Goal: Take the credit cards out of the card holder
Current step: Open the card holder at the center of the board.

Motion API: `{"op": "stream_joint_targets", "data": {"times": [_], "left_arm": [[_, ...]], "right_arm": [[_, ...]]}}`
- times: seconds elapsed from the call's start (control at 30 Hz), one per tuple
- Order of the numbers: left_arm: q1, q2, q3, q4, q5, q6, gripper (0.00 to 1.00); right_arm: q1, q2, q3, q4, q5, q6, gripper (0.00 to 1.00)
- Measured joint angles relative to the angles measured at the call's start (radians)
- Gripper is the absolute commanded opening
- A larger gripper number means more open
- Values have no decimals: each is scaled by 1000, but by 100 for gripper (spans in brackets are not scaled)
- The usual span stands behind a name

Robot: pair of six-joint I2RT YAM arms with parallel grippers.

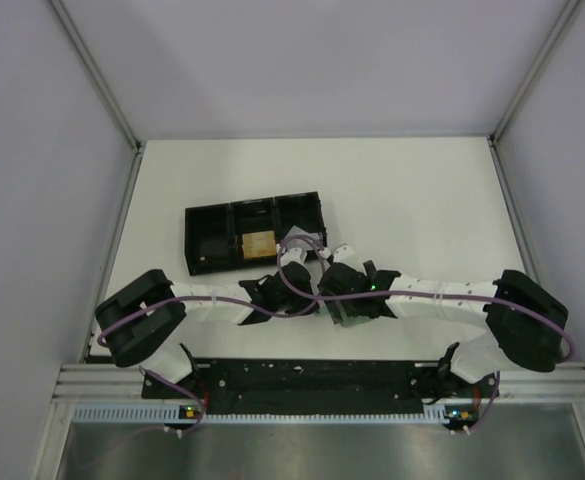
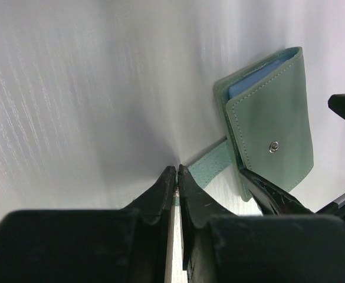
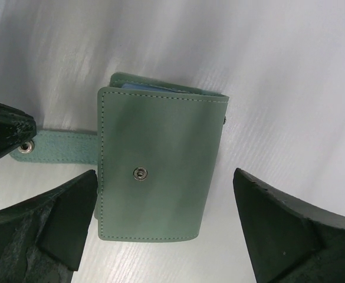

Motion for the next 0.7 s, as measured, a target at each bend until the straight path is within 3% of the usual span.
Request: {"op": "stream_joint_targets", "data": {"times": [0.33,0.6,0.7], "left_arm": [[0,0,0,0,0,0,8],[0,1,0,-3,1,0,8],[0,1,0,-3,0,0,8]], "right_arm": [[4,27,33,-35,55,10,91],[5,-47,58,-107,164,12,87],[2,-51,71,-133,212,16,79]]}}
